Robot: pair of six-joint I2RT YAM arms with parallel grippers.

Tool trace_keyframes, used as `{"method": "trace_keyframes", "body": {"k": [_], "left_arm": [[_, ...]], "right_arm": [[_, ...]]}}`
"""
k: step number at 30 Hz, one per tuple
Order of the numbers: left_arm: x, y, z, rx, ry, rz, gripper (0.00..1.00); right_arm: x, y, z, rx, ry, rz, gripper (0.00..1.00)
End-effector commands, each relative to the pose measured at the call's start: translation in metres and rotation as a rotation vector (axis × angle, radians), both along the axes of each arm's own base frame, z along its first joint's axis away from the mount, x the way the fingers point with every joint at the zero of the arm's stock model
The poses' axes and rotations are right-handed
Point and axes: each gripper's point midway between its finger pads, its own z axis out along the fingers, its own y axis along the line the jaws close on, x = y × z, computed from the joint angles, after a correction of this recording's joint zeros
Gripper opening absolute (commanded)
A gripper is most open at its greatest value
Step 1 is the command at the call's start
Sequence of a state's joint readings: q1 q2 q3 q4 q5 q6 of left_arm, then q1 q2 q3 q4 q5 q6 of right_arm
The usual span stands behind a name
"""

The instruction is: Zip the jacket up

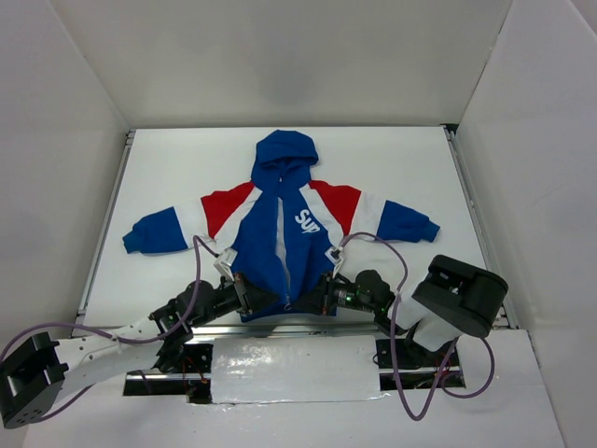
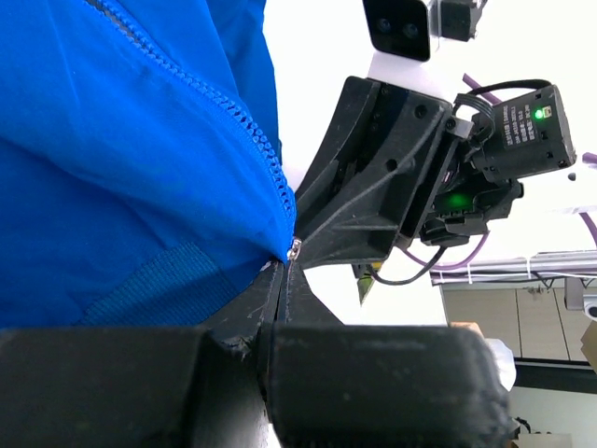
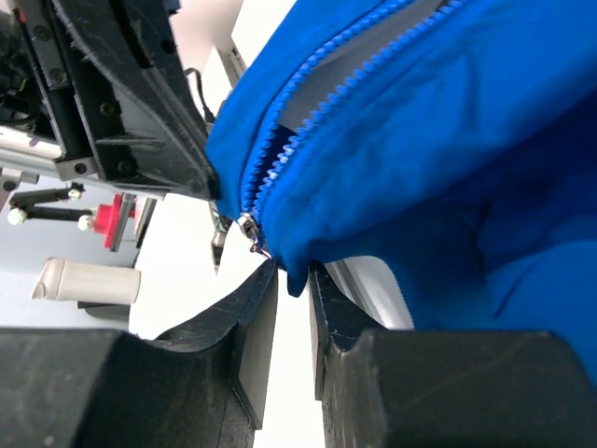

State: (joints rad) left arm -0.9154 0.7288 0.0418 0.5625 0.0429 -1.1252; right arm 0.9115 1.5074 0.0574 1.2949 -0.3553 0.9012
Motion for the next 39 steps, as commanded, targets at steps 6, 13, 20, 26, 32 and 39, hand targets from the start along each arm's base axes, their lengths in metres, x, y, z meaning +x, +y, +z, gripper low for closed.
{"method": "trace_keyframes", "body": {"k": [6,13,20,26,32,39], "left_arm": [[-0.006,-0.003,0.002,-0.026,-0.04,-0.041,0.0],[-0.007,-0.004,0.003,-0.032,-0.041,-0.049,0.0],[-0.007,-0.004,0.002,-0.039,-0.028,-0.042,0.0],[-0.007,-0.004,0.002,-0.043,-0.026,-0.041,0.0],[-0.006,-0.005,0.007,-0.061,-0.03,-0.043,0.0],[-0.009,-0.003,-0.003,-0.052,-0.014,-0.047,0.0]], "right_arm": [[0.006,-0.001,0.072,0.266,-0.197,-0.016,0.31],[0.007,0.001,0.082,0.298,-0.222,-0.01,0.36],[0.008,0.001,0.093,0.324,-0.251,-0.01,0.37],[0.007,0.001,0.101,0.35,-0.276,0.0,0.37],[0.006,0.005,0.111,0.383,-0.288,0.022,0.38],[0.006,0.008,0.126,0.418,-0.324,0.03,0.4]]}}
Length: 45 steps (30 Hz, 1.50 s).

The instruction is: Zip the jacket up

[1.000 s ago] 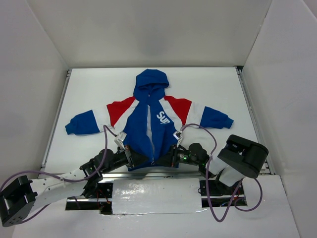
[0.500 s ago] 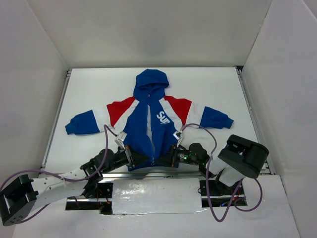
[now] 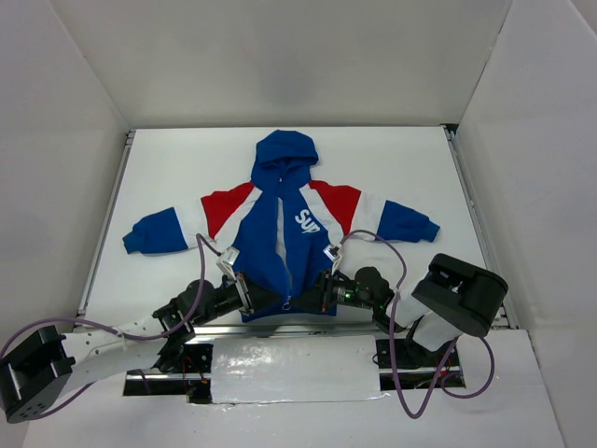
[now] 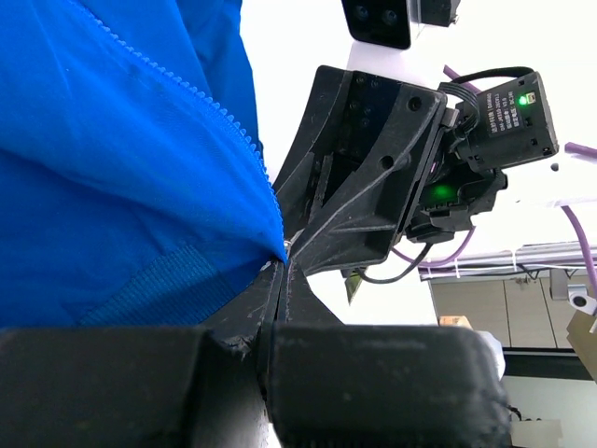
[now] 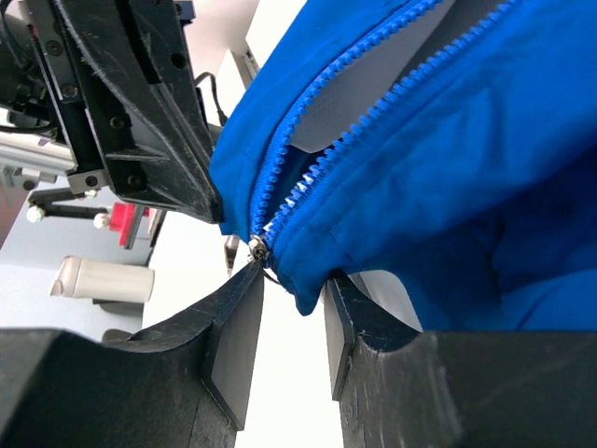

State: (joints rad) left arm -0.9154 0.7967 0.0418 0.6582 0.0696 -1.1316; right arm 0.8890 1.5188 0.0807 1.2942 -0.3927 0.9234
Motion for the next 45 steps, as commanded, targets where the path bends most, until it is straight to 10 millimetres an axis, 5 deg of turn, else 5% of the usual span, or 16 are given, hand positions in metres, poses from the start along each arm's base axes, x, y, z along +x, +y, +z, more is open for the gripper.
{"method": "trace_keyframes", "body": {"k": [1,7,18,20,24,28,35,45], "left_arm": [[-0.009,0.004,-0.008,-0.025,-0.007,-0.023,0.0],[-0.008,0.006,-0.009,-0.019,-0.005,-0.011,0.0],[-0.006,0.007,-0.016,0.016,0.01,0.0,0.02],[-0.007,0.007,-0.017,0.019,0.012,-0.008,0.09],[-0.009,0.007,-0.015,0.004,0.001,-0.017,0.46],[-0.012,0.005,-0.009,-0.023,-0.025,-0.038,0.6],[-0.014,0.004,-0.009,-0.031,-0.026,-0.05,0.38],[-0.016,0.0,-0.006,-0.048,-0.049,-0.077,0.33]], "right_arm": [[0.002,0.005,0.121,0.401,-0.34,0.014,0.4],[0.004,0.004,0.118,0.397,-0.335,0.006,0.33],[-0.001,-0.002,0.126,0.416,-0.36,0.004,0.01],[-0.003,-0.004,0.127,0.42,-0.362,0.008,0.0],[-0.008,-0.004,0.131,0.428,-0.374,0.033,0.0],[-0.009,-0.005,0.133,0.433,-0.378,0.036,0.0],[-0.011,-0.005,0.135,0.434,-0.382,0.044,0.0],[-0.02,-0.002,0.139,0.455,-0.38,0.107,0.0]]}}
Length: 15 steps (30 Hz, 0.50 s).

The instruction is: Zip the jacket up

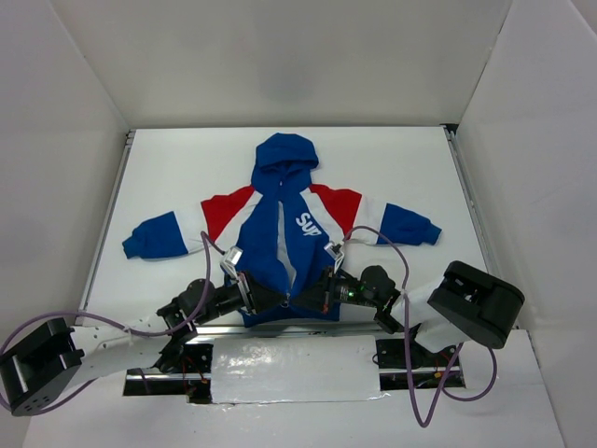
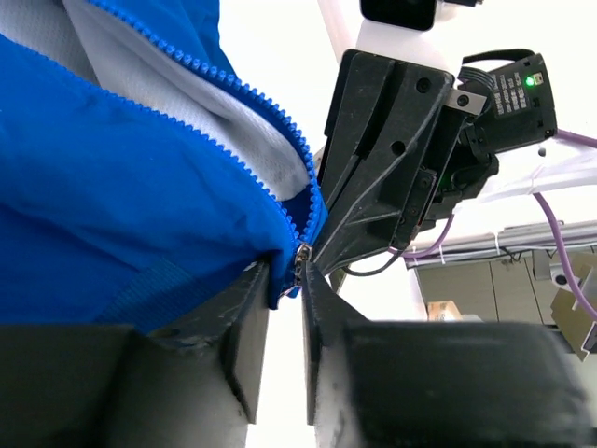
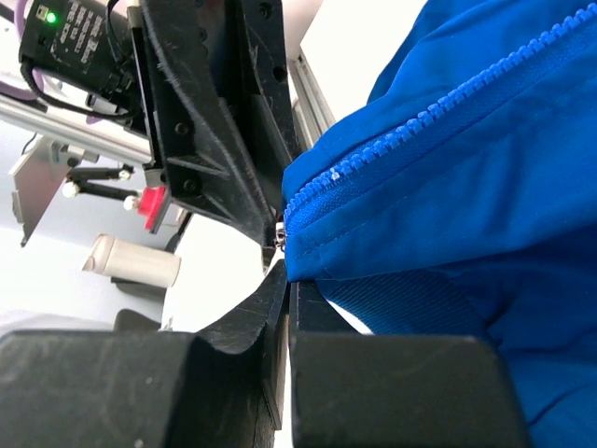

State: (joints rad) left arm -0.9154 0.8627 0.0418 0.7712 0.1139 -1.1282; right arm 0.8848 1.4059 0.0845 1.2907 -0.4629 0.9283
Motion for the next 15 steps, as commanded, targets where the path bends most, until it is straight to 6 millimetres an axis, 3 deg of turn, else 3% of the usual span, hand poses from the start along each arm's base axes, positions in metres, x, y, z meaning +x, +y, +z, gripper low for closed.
{"method": "trace_keyframes", "body": {"k": [1,10,15], "left_arm": [[-0.0128,0.0076,-0.0145,-0.011,-0.024,-0.034,0.3],[-0.0148,0.0097,-0.0147,-0.018,-0.026,-0.035,0.02],[-0.0142,0.011,-0.0158,-0.008,-0.026,-0.028,0.0]], "right_arm": [[-0.0101,-0.0043,0.1049,0.371,-0.308,0.043,0.0],[-0.0068,-0.0078,0.1021,0.36,-0.3,0.027,0.0],[-0.0053,-0.0095,0.1048,0.368,-0.298,0.022,0.0]]}}
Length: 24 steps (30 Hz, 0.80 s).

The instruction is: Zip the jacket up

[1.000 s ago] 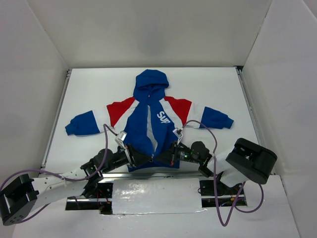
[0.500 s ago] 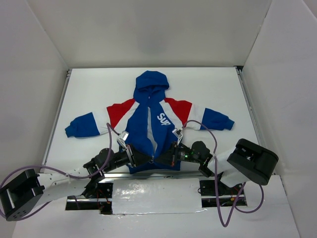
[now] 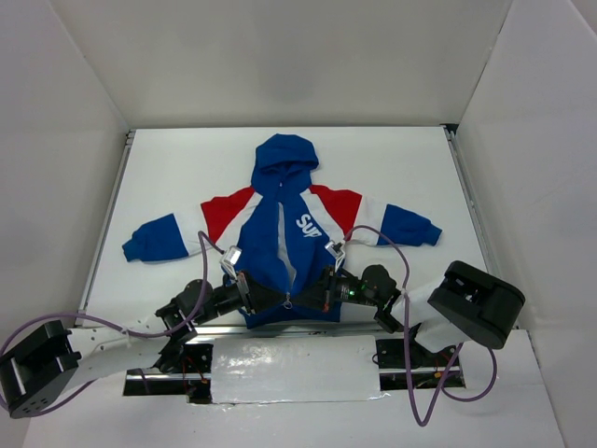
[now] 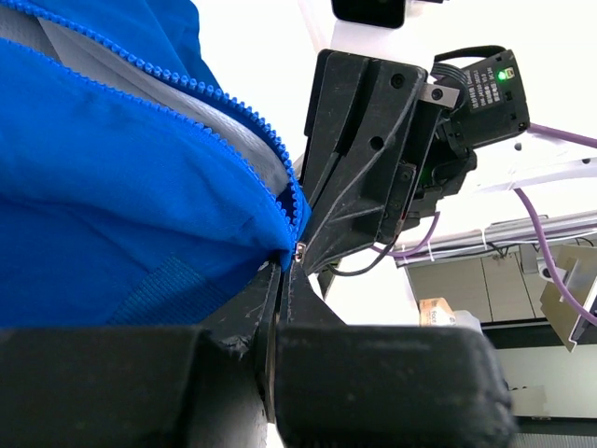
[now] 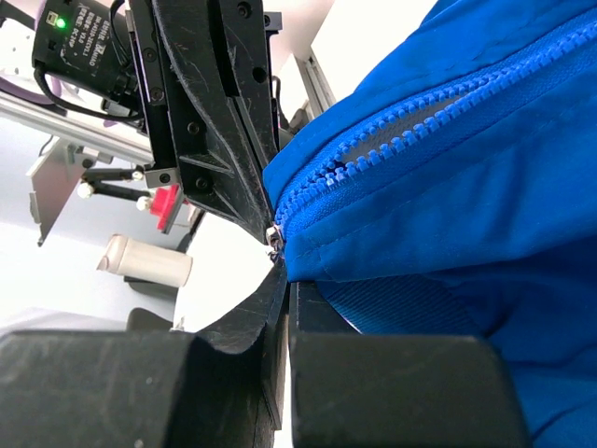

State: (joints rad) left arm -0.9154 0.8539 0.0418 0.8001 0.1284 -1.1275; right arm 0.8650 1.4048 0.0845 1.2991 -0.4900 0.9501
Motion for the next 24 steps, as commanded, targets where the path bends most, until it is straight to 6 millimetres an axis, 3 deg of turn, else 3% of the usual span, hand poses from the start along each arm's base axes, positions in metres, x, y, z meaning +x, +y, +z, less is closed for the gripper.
{"method": "trace_keyframes", "body": {"k": [1,13,24], "left_arm": [[-0.012,0.013,-0.025,0.023,-0.004,-0.012,0.0],[-0.014,0.011,-0.029,0.045,-0.002,-0.033,0.0],[-0.024,0.005,-0.029,0.048,-0.019,-0.096,0.0]], "right_arm": [[-0.006,-0.008,0.102,0.358,-0.307,0.01,0.0],[0.003,-0.014,0.116,0.408,-0.251,-0.031,0.0],[0.028,-0.017,0.135,0.377,-0.251,-0.172,0.0]]}}
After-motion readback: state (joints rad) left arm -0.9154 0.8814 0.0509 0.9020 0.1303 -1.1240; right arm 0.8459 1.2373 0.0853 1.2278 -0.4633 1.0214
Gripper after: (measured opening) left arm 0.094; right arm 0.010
